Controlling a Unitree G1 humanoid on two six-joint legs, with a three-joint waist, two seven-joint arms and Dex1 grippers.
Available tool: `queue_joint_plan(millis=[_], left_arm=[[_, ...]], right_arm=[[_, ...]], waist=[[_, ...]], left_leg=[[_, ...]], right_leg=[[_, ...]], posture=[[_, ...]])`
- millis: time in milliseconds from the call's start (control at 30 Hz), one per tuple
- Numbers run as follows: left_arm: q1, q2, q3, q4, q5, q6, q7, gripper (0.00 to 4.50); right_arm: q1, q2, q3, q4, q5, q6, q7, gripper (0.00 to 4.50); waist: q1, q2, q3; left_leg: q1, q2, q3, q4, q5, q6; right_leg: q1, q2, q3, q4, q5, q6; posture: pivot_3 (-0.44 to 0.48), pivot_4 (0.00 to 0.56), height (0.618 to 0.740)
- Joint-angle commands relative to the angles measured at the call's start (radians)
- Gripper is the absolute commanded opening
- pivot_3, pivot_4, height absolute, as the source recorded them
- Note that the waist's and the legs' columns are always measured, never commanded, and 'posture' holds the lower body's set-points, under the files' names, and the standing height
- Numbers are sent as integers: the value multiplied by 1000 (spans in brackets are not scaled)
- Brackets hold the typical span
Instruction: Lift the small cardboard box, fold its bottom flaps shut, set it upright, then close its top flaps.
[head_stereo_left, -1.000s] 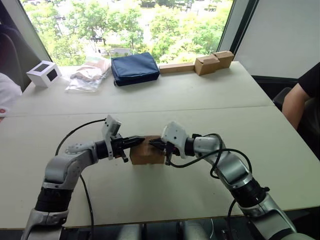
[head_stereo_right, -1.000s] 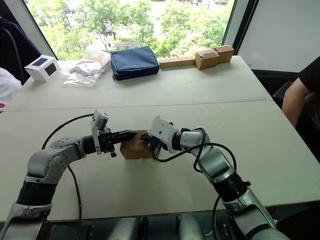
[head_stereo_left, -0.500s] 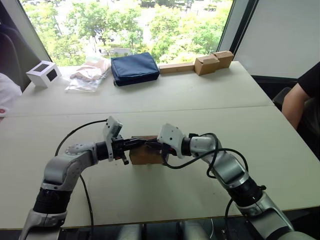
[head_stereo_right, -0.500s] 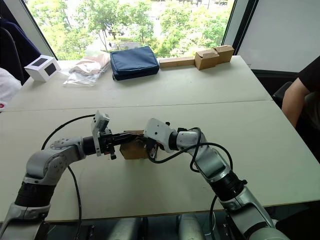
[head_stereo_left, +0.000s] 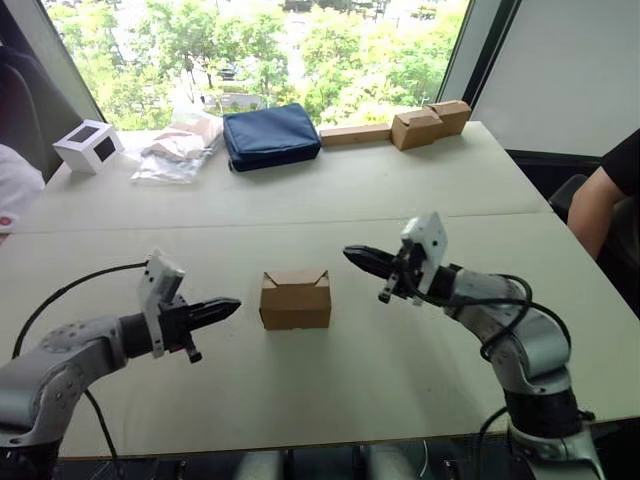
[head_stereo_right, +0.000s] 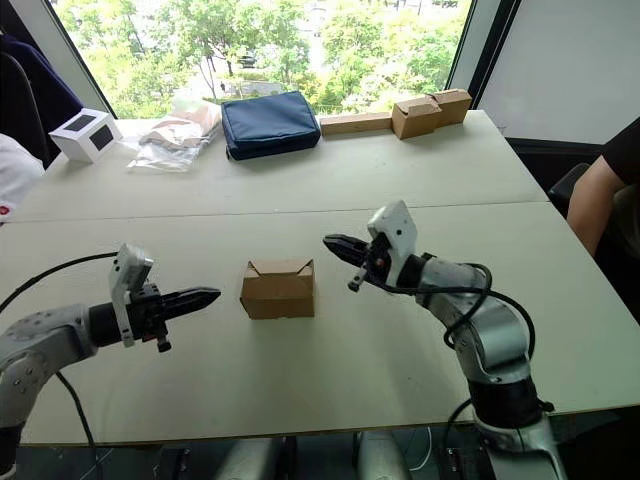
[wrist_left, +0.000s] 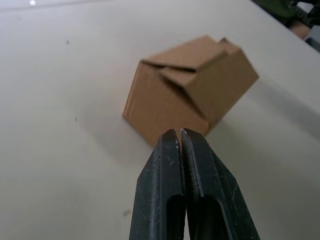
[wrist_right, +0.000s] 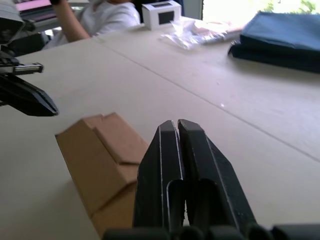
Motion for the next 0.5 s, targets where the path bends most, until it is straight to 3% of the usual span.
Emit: queue_joint_plan(millis=[33, 233, 500], left_arm=[[59, -1, 33, -24, 1, -33, -9, 95], [129, 4, 41, -1, -10, -33, -22, 95], [163, -8, 51, 40, -2, -57, -24, 95]], right_arm=[[88, -66, -42, -97, 71, 46, 33, 67], [230, -156, -37, -86, 72, 17, 78, 67], [222, -178, -22, -17, 58, -36, 79, 67]], waist=[[0, 0, 0], [0, 1, 0], [0, 1, 0]], left_leg=[[0, 0, 0, 0, 0, 0], [1, 1, 0, 0, 0, 0], [1, 1, 0, 0, 0, 0]], right_leg=[[0, 0, 0, 0, 0, 0], [0, 0, 0, -1, 0, -2], [0, 0, 0, -1, 0, -2]], posture=[[0, 150, 737], [0, 150, 737], [0, 150, 737]])
